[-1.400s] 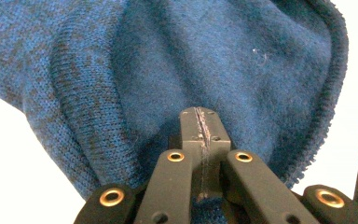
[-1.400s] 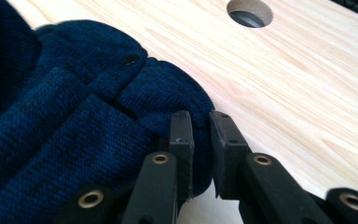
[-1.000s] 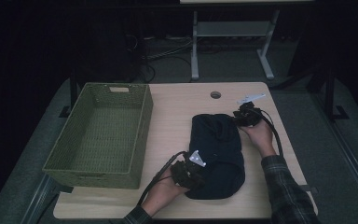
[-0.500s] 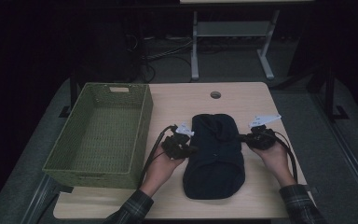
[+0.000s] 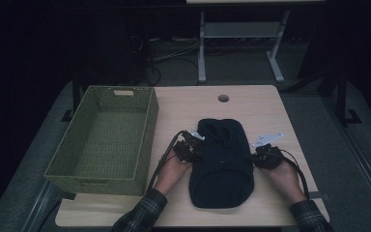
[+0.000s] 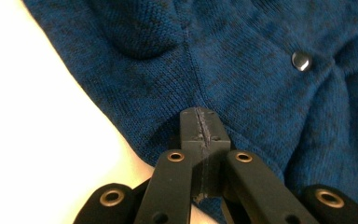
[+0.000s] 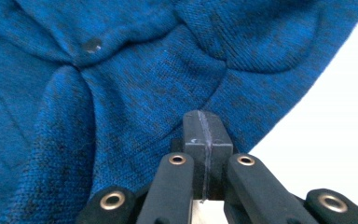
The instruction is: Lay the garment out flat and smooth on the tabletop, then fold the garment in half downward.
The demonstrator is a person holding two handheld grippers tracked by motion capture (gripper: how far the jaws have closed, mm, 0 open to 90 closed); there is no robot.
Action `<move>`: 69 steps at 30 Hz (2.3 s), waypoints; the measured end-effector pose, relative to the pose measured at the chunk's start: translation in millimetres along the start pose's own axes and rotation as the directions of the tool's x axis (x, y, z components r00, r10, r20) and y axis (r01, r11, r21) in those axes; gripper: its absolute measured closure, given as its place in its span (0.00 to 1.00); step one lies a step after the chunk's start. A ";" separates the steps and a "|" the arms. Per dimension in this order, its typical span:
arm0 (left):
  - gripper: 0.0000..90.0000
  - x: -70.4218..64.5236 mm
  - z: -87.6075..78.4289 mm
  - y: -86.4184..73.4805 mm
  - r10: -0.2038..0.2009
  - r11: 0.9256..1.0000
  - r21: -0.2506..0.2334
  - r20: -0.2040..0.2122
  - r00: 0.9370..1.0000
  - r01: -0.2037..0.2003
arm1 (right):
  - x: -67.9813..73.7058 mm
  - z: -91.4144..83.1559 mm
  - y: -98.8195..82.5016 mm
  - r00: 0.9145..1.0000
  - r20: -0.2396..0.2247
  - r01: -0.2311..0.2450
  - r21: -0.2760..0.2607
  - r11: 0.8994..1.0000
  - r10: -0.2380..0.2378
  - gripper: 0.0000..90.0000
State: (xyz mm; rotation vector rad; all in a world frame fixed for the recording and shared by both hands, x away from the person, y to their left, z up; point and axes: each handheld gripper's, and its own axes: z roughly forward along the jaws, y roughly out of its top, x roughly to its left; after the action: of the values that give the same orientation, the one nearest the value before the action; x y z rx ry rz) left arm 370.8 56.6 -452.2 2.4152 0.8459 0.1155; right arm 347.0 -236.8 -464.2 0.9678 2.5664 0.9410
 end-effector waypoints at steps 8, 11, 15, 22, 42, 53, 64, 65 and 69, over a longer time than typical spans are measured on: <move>1.00 -13.6 -10.2 -19.9 0.011 1.000 -0.007 0.046 0.999 -0.011 | 11.0 -3.4 -3.1 1.000 -0.011 0.014 0.005 1.000 -0.014 1.00; 1.00 -14.5 -10.9 -22.4 0.016 1.000 -0.016 0.052 0.999 -0.015 | 19.8 -7.9 -8.2 0.999 -0.024 0.024 0.006 1.000 -0.024 1.00; 1.00 -16.3 -11.0 -22.0 0.023 1.000 -0.010 0.049 0.999 -0.023 | 25.0 -12.8 -14.5 0.999 -0.037 0.022 0.002 1.000 -0.022 1.00; 1.00 -21.0 -11.8 -23.6 0.025 1.000 -0.004 0.069 0.997 -0.025 | 25.2 -13.8 -16.2 0.999 -0.041 0.016 -0.003 1.000 -0.017 1.00; 0.60 -11.5 -22.1 -21.6 0.015 0.998 -0.062 0.112 0.994 -0.009 | 20.9 -20.7 -11.0 0.999 -0.043 0.005 -0.035 0.999 -0.006 0.70; 0.49 7.3 -37.9 -6.0 0.028 0.993 -0.118 0.076 0.997 -0.018 | 4.5 -27.6 9.0 0.999 -0.038 0.000 -0.064 0.998 -0.003 0.61; 0.51 31.8 -50.5 22.4 -0.002 0.988 -0.152 0.027 1.000 0.006 | -22.0 -30.7 39.5 1.000 -0.025 -0.006 -0.071 0.997 0.004 0.60; 0.51 33.7 -50.4 24.4 -0.004 0.988 -0.152 0.022 1.000 0.008 | -23.7 -30.7 42.2 1.000 -0.022 -0.009 -0.072 0.997 0.008 0.60; 0.51 42.0 -49.6 33.4 -0.015 0.989 -0.148 0.011 1.000 0.017 | -31.8 -30.3 52.2 1.000 -0.017 -0.010 -0.080 0.997 0.008 0.60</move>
State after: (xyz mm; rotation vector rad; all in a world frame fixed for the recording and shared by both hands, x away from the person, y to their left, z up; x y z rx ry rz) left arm 409.7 84.7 -397.1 2.2682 0.8225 0.1547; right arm 384.3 -242.7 -407.4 0.9538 2.5188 1.0506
